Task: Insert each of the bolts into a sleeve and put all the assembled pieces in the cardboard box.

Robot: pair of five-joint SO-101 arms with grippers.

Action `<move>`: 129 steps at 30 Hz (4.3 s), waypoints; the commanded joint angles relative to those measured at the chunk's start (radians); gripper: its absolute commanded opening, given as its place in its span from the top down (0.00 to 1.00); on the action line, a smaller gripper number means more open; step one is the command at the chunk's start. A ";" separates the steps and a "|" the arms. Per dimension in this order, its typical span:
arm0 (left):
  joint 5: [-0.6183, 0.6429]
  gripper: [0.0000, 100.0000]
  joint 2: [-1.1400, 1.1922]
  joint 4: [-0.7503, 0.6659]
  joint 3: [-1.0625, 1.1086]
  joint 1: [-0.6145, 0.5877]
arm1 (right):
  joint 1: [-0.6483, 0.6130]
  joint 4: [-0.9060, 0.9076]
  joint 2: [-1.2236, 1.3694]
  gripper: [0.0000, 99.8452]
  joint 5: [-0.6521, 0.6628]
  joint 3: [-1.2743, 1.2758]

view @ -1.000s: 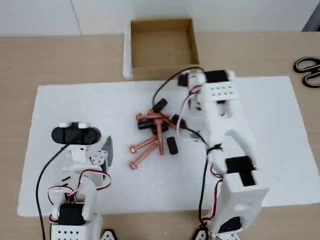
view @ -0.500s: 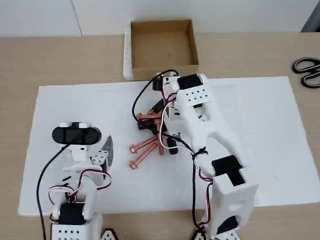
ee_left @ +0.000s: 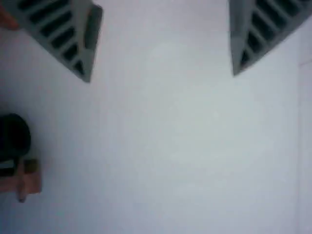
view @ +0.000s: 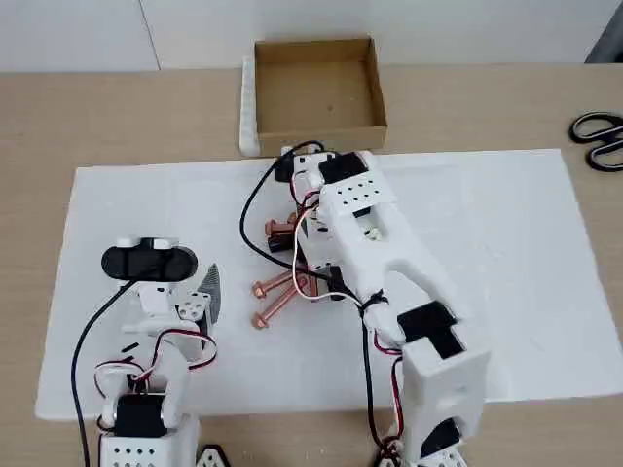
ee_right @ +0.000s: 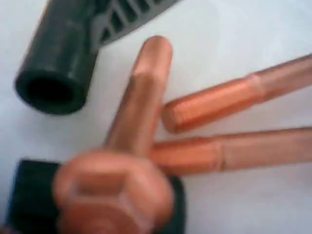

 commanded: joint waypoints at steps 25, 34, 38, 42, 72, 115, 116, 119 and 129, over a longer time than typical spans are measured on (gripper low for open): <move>-0.002 0.82 -0.006 -0.015 -0.002 -0.008 | 0.042 0.045 0.142 0.99 -0.003 -0.097; 0.000 0.82 -0.006 -0.011 -0.002 -0.006 | 0.148 0.154 -0.033 0.99 0.000 -0.244; -0.002 0.82 -0.008 -0.006 -0.039 -0.008 | 0.186 0.160 -0.114 0.99 0.000 -0.244; -0.055 0.82 0.006 0.175 -0.136 -0.012 | 0.216 0.162 -0.170 0.99 0.002 -0.244; 0.112 0.82 1.781 0.597 -1.692 0.356 | 0.599 0.162 -0.206 0.99 0.029 -0.242; 0.493 0.96 2.101 0.430 -1.690 0.528 | 0.670 0.166 -0.202 0.99 0.057 -0.242; 0.493 0.96 2.101 0.430 -1.690 0.528 | 0.670 0.166 -0.202 0.99 0.057 -0.242; 0.493 0.96 2.101 0.430 -1.690 0.528 | 0.670 0.166 -0.202 0.99 0.057 -0.242; 0.491 0.99 2.090 0.437 -1.699 0.528 | 0.670 0.166 -0.202 0.99 0.057 -0.242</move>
